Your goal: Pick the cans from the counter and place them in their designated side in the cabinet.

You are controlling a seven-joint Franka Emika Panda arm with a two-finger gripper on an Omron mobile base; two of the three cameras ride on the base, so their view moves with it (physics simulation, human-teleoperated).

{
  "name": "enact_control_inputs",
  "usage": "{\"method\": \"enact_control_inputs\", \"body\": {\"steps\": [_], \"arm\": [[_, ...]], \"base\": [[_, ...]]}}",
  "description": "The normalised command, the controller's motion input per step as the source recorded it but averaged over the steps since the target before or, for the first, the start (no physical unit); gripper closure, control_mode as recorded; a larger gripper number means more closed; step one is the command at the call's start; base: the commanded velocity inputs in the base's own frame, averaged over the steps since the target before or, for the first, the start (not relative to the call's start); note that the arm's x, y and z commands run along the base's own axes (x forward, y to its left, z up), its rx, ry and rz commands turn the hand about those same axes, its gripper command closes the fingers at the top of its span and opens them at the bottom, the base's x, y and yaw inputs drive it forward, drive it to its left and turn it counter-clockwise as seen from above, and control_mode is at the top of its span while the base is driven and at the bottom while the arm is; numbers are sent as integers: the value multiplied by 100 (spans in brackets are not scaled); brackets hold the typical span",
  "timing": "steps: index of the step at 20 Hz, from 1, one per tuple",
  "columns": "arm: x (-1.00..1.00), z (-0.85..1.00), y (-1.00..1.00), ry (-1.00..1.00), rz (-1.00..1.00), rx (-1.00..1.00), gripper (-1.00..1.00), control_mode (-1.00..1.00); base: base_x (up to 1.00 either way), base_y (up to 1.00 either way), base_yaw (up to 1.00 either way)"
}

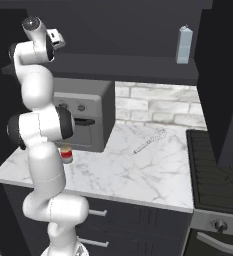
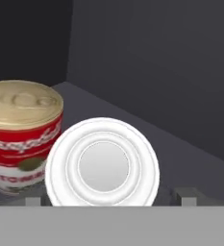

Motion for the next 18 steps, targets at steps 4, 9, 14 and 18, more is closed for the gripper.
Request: {"method": "enact_control_inputs", "body": {"steps": [4,9,14,18], "arm": [[1,7,0,-7,5,0,-100,-100],[-14,0,-8,-10,7,0,-100,-100],[-23,-5,-20,-13,8,0,-100,-100],[-29,-10,-27,-14,8,0,-100,-100]], "base": [[0,0,0],[0,0,0],[0,0,0],[0,0,0]]}}
